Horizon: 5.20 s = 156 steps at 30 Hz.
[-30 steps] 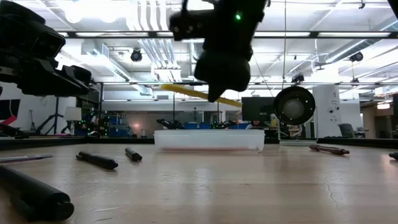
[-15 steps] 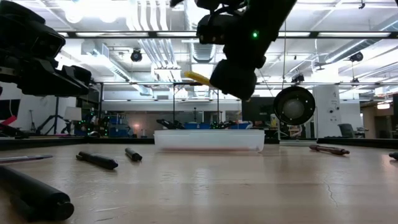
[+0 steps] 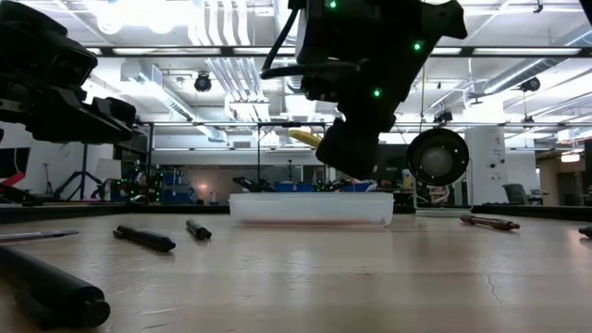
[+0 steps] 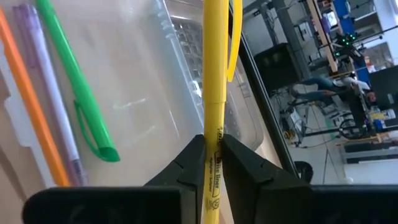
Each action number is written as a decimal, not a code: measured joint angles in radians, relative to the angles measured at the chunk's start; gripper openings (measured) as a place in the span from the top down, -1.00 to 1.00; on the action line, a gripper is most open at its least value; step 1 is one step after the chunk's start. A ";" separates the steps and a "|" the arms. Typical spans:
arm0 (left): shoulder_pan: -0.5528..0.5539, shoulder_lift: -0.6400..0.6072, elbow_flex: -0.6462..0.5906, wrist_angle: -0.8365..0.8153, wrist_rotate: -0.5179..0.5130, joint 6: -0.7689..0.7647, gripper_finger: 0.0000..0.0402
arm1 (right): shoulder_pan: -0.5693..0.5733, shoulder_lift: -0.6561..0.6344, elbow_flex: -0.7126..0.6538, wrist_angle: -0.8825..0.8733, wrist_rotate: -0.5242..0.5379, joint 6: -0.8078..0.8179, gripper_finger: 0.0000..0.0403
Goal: Pick & place school supplies into a supply box
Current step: Put the yellow pen into the black supply box, then put the brown pen into the black supply box
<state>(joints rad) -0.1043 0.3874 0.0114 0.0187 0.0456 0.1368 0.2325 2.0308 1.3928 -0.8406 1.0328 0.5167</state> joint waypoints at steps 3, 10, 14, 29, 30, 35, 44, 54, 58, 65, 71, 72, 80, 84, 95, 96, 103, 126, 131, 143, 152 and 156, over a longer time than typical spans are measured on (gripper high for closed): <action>0.000 0.000 0.000 0.000 0.000 0.000 0.73 | 0.000 0.000 0.003 0.004 0.000 0.000 0.78; 0.000 0.000 0.000 0.000 0.000 0.000 0.73 | 0.000 0.000 0.000 0.006 -0.001 0.000 0.77; 0.000 0.000 0.000 0.000 0.000 0.000 0.73 | 0.000 0.000 0.000 0.007 -0.001 0.000 0.76; 0.000 0.000 0.000 0.000 0.000 0.000 0.73 | 0.000 0.000 0.000 0.009 -0.030 0.000 0.76; 0.000 0.000 0.000 0.000 0.000 0.000 0.73 | 0.000 -0.001 0.000 0.008 -0.042 0.000 0.76; 0.000 0.000 0.000 0.000 0.000 0.000 0.73 | 0.000 -0.029 0.001 0.008 -0.161 -0.001 0.76; 0.000 0.000 0.000 0.000 0.000 0.000 0.73 | 0.000 -0.122 0.000 0.002 -0.321 0.000 0.76; 0.000 0.000 0.000 0.000 0.000 0.000 0.73 | -0.006 -0.140 0.000 -0.023 -0.770 0.004 0.76; 0.000 0.000 0.000 0.000 0.000 0.000 0.73 | -0.013 -0.140 -0.002 -0.024 -0.927 0.014 0.76; 0.000 0.000 0.000 0.000 0.000 0.000 0.73 | -0.026 -0.140 -0.004 -0.115 -0.950 0.238 0.76; 0.000 0.000 0.000 0.000 0.000 0.000 0.73 | -0.033 -0.148 -0.004 -0.211 -0.946 0.488 0.76; 0.000 0.000 0.000 0.000 0.000 0.000 0.73 | -0.034 -0.152 -0.004 -0.225 -0.936 0.507 0.76; 0.000 0.000 0.000 0.000 0.000 0.000 0.73 | -0.036 -0.192 -0.032 -0.380 -0.838 0.711 0.76; 0.000 0.000 0.000 0.000 0.000 0.000 0.73 | -0.037 -0.231 -0.101 -0.366 -0.835 0.794 0.76; 0.000 0.000 0.000 0.000 0.000 0.000 0.73 | -0.068 -0.358 -0.322 -0.222 -0.895 0.902 0.76; 0.000 0.000 0.000 0.000 0.000 0.000 0.73 | -0.073 -0.366 -0.335 -0.218 -0.895 0.915 0.76; 0.000 0.000 0.000 0.000 0.000 0.000 0.73 | -0.109 -0.407 -0.407 -0.177 -0.893 0.950 0.76; 0.000 0.000 0.000 0.000 0.000 0.000 0.73 | -0.182 -0.434 -0.457 -0.140 -0.843 0.921 0.76; 0.000 0.000 0.000 0.000 0.000 0.000 0.73 | -0.180 -0.434 -0.466 -0.124 -0.811 0.922 0.76; 0.000 0.000 0.000 0.000 0.000 0.000 0.73 | -0.181 -0.423 -0.499 -0.084 -0.796 0.924 0.76; 0.000 0.000 0.000 0.000 0.000 0.000 0.73 | -0.181 -0.421 -0.563 0.039 -0.824 0.924 0.76; 0.000 0.000 0.000 0.000 0.000 0.000 0.73 | -0.180 -0.421 -0.569 0.039 -0.823 0.924 0.76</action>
<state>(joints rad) -0.1041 0.3874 0.0115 0.0188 0.0454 0.1368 0.0525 1.6100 0.8242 -0.8014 0.2097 1.4406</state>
